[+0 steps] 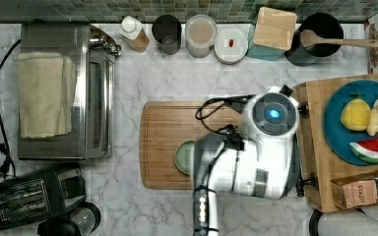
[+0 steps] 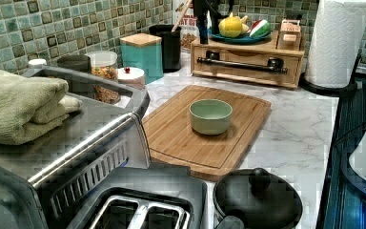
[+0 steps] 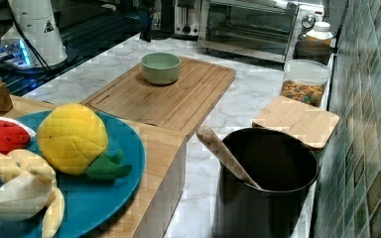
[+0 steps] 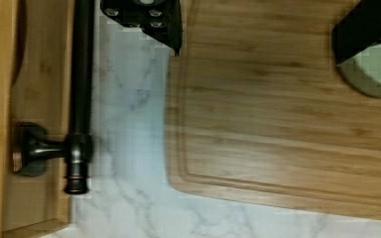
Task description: Open the drawer.
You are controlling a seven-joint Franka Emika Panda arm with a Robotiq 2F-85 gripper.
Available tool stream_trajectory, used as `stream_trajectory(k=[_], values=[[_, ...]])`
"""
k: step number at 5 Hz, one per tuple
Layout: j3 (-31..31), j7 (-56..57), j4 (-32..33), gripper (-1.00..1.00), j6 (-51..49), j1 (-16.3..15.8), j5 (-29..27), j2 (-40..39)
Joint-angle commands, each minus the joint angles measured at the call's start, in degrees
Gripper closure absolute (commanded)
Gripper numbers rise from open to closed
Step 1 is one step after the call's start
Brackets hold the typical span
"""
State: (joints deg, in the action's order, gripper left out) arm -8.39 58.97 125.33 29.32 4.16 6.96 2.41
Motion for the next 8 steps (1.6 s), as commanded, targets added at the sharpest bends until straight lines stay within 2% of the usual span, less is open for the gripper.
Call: stream_trajectory(k=[1, 4, 5, 6, 7, 8], values=[[-3.43, 9.15, 6.99, -1.00, 13.00, 4.31, 3.78, 0.38], [-5.65, 11.71, 13.01, -1.00, 27.20, 6.71, 8.30, -3.17], [-6.58, 9.43, 12.71, -1.00, 27.94, 7.30, 11.89, -5.31], [-8.74, 4.23, 14.73, -1.00, 35.18, 8.81, 17.65, -7.55], [-9.03, 7.24, 14.49, -1.00, 36.25, 9.71, 14.84, -9.59], [-9.71, 5.59, 15.63, -1.00, 38.22, 9.33, 13.28, -11.30]])
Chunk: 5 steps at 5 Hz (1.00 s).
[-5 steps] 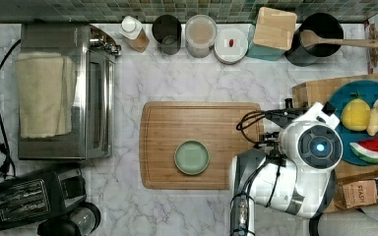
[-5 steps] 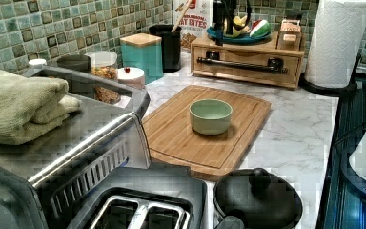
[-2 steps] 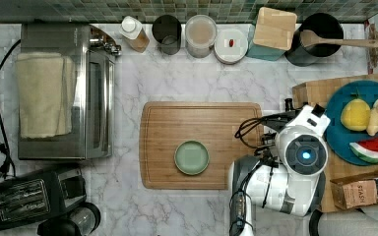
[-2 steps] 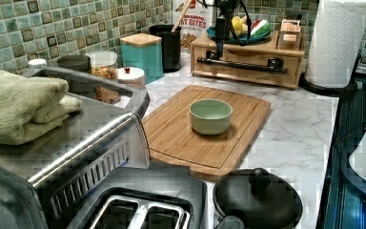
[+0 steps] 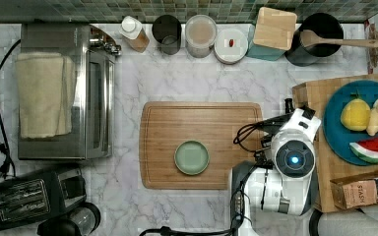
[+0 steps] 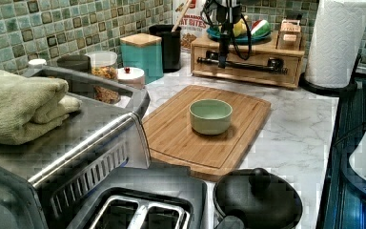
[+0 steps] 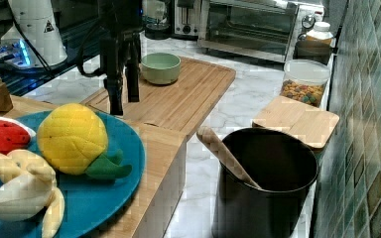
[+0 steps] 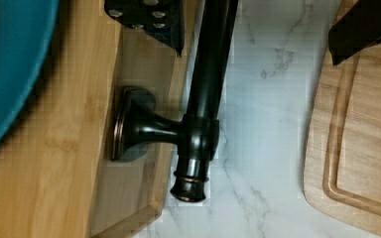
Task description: Open the drawer.
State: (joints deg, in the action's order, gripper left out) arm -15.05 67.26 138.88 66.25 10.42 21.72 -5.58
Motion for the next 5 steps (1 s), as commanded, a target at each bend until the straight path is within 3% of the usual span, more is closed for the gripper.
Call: stream_trajectory(k=[1, 3, 5], values=[[-2.72, -3.24, 1.98, -1.00, 3.67, 3.55, -3.29, -6.26], [0.79, 0.71, -0.87, -1.00, 0.66, 4.99, -10.50, -10.63], [-0.68, -11.80, 3.38, -1.00, -2.68, -1.51, -5.93, -3.73]])
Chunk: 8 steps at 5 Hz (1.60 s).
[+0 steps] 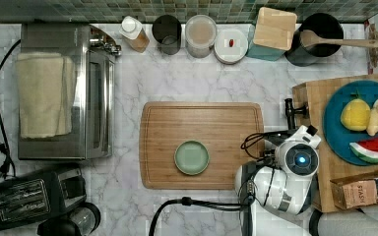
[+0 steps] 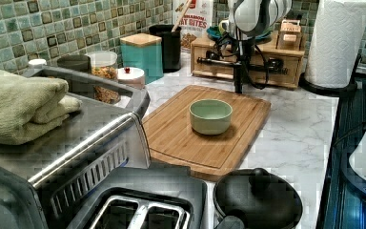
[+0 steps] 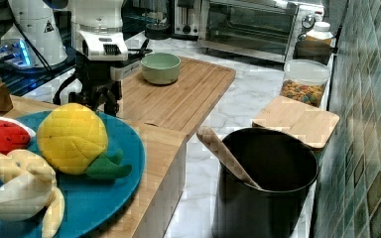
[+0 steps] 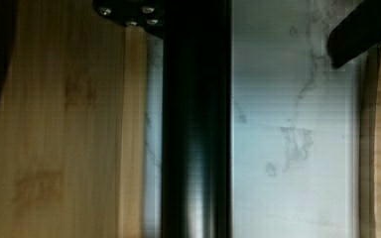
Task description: Open the drawer.
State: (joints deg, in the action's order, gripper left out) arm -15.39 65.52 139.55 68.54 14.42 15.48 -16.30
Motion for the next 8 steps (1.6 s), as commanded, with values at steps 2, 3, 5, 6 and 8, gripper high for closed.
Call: stream_trajectory(k=[2, 3, 5, 6, 8], values=[[6.38, -2.42, 4.95, -1.00, -0.23, -1.52, -8.52, 7.69], [12.43, 8.82, 4.38, -1.00, -1.87, 3.50, -16.97, 7.80], [14.31, -0.76, 9.59, -1.00, -4.11, -2.27, -15.89, 14.56], [16.62, -10.56, 12.08, -1.00, -2.60, -4.54, -10.14, 16.34], [18.92, -13.27, 13.94, -1.00, 4.46, -9.49, -12.36, 13.15]])
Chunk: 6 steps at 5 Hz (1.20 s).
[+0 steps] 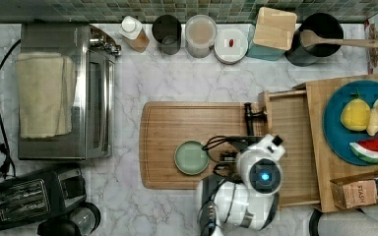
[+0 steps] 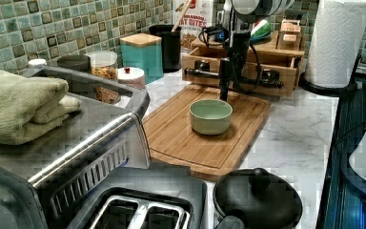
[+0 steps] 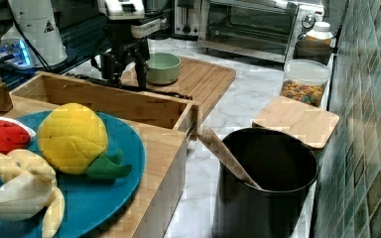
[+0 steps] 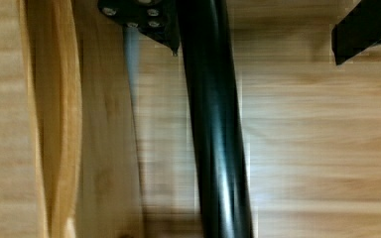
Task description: Open the drawer.
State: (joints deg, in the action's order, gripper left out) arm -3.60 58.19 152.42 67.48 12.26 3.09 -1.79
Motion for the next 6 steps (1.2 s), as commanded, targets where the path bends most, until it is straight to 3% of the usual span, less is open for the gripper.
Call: stream_trajectory(k=[1, 2, 3, 6], values=[[8.54, -10.09, 1.32, -1.00, 2.79, -9.42, -0.33, 0.29], [6.72, -12.87, 0.80, -1.00, 1.18, -14.15, -1.22, 0.78], [10.88, -14.15, 0.25, -1.00, -0.65, -12.91, -4.37, 1.33], [10.31, -22.07, 0.16, -1.00, -0.50, -15.47, 0.41, 2.13]])
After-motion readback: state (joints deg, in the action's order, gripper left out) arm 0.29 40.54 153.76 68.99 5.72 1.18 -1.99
